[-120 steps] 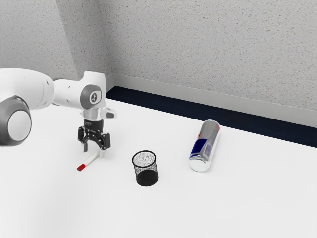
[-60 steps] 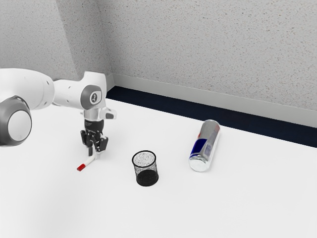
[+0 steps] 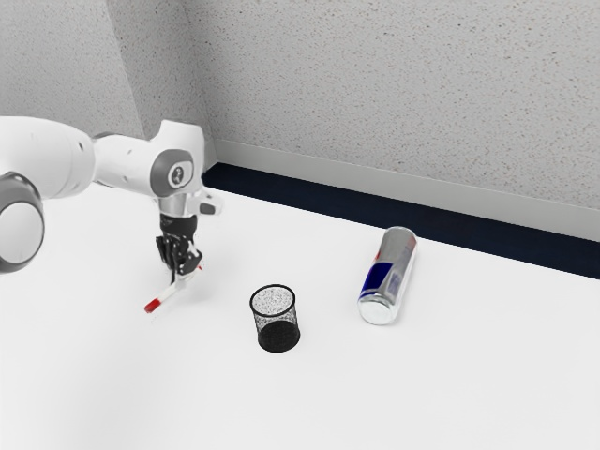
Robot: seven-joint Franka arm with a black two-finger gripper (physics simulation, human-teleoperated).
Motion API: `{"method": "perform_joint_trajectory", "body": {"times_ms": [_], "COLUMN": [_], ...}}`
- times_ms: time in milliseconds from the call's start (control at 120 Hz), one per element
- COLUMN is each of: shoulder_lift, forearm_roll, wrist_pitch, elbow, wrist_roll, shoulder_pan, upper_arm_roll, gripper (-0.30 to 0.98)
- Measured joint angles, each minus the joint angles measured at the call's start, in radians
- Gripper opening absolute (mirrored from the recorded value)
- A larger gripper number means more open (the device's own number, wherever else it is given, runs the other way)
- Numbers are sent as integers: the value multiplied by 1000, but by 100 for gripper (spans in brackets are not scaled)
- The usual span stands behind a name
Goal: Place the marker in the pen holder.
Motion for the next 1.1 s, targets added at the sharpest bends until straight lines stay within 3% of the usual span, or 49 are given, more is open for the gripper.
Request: {"method": "perform_joint_trajectory", "body": {"times_ms": [175,350,492,633,867,1100], "shoulder_lift": [-371,-546,-535,-503,-512,-525], "forearm_roll": [81,100,12,-65,-248,-317], "wrist_pitch": [224,631,927,1096,1219,1255], "elbow": [-319,-566,-600,-604,-698,-750], "wrist_roll": [-5,-52,-104,-132,-153,-165], "shoulder_pan": [-87,-175,-228,-238,-258,-251], "upper_arm_roll": [0,-1,-24,-43,-96,-104], "gripper": [-10,-10,-10,-10,-10,-10]}}
